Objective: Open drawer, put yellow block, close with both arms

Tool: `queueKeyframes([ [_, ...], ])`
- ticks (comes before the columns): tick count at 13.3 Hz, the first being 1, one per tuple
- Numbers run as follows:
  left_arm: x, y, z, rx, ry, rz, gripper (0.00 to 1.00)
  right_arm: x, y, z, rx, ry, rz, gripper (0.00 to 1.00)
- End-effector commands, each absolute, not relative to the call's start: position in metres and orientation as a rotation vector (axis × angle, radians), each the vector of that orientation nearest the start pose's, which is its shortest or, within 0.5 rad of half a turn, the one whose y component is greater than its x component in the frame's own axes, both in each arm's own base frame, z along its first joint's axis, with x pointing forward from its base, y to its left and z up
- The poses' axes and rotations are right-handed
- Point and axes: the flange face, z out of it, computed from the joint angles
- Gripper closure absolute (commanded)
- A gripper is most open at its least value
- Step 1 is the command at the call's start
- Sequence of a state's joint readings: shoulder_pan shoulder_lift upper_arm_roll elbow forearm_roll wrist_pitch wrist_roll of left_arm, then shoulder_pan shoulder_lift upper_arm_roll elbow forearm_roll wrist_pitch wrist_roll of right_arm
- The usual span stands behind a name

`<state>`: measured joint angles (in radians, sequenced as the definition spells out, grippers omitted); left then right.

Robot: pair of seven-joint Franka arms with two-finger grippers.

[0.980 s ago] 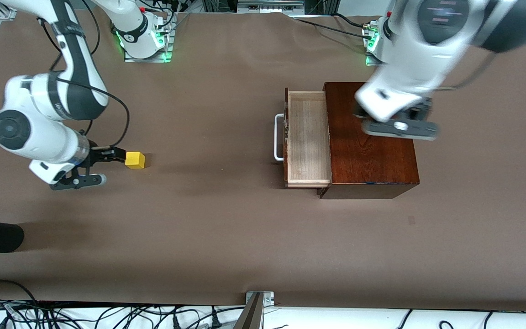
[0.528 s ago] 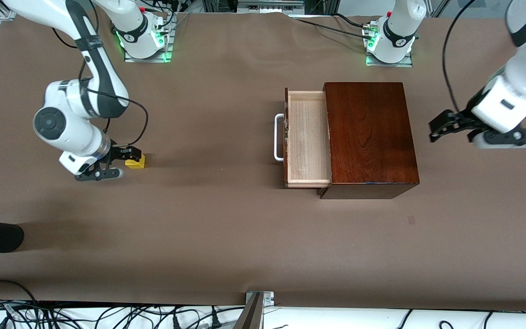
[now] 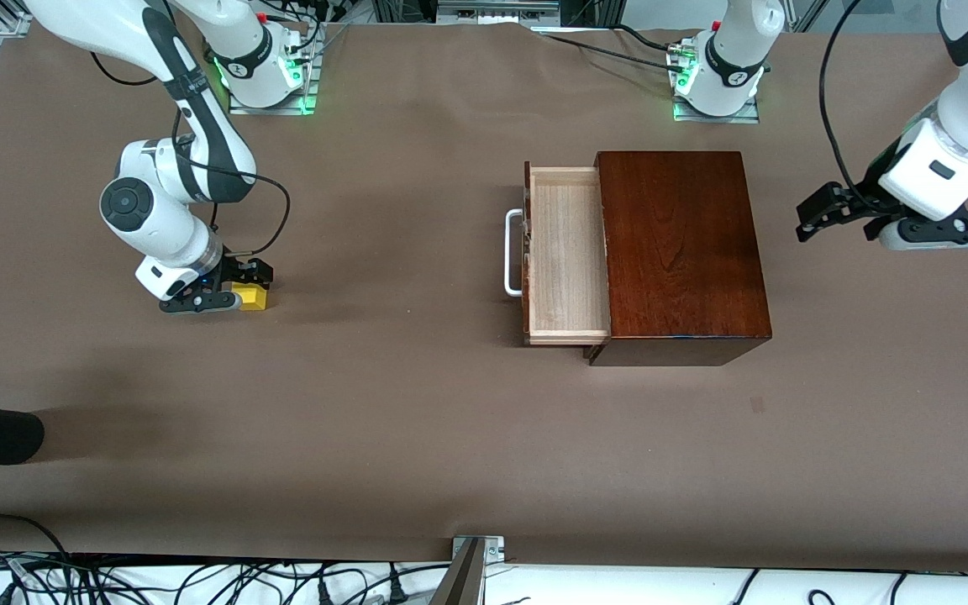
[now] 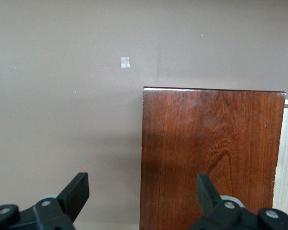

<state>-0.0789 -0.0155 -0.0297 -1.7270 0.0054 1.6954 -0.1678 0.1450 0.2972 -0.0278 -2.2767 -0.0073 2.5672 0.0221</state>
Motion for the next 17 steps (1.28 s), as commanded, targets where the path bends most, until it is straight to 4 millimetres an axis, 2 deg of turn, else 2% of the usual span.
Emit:
queueKeyframes([
  [1,0.546,-0.076,0.582,-3.088,0.006,0.002,0.0,0.528,0.059,0.203,-3.144,-0.129,-0.018,0.0],
  [3,0.545,-0.086,0.584,-3.07,0.028,-0.01,0.0,0.528,0.059,0.194,-3.144,-0.129,-0.02,0.03],
  [5,0.546,-0.084,0.583,-3.071,0.018,-0.003,0.0,0.527,0.057,0.19,-3.145,-0.139,-0.011,0.38],
  [8,0.547,-0.078,0.582,-3.071,0.004,0.0,0.0,0.527,0.055,0.19,-3.146,-0.132,-0.003,0.73],
  [10,0.548,-0.077,0.581,-3.071,0.002,0.005,0.0,0.531,0.055,0.201,-3.144,-0.151,-0.032,0.89],
  [12,0.547,-0.076,0.582,-3.071,0.011,0.008,0.0,0.54,0.06,0.221,-3.14,-0.18,-0.073,0.99],
  [13,0.547,-0.079,0.581,-3.07,0.008,0.009,0.0,0.547,0.067,0.234,-3.137,-0.198,-0.09,1.0],
  [15,0.547,-0.079,0.582,-3.071,0.011,0.005,0.0,0.564,0.088,0.261,-3.128,-0.271,-0.034,1.0],
  [17,0.547,-0.081,0.583,-3.071,0.015,0.002,0.0,0.585,0.117,0.3,-3.105,-0.392,0.036,1.0],
])
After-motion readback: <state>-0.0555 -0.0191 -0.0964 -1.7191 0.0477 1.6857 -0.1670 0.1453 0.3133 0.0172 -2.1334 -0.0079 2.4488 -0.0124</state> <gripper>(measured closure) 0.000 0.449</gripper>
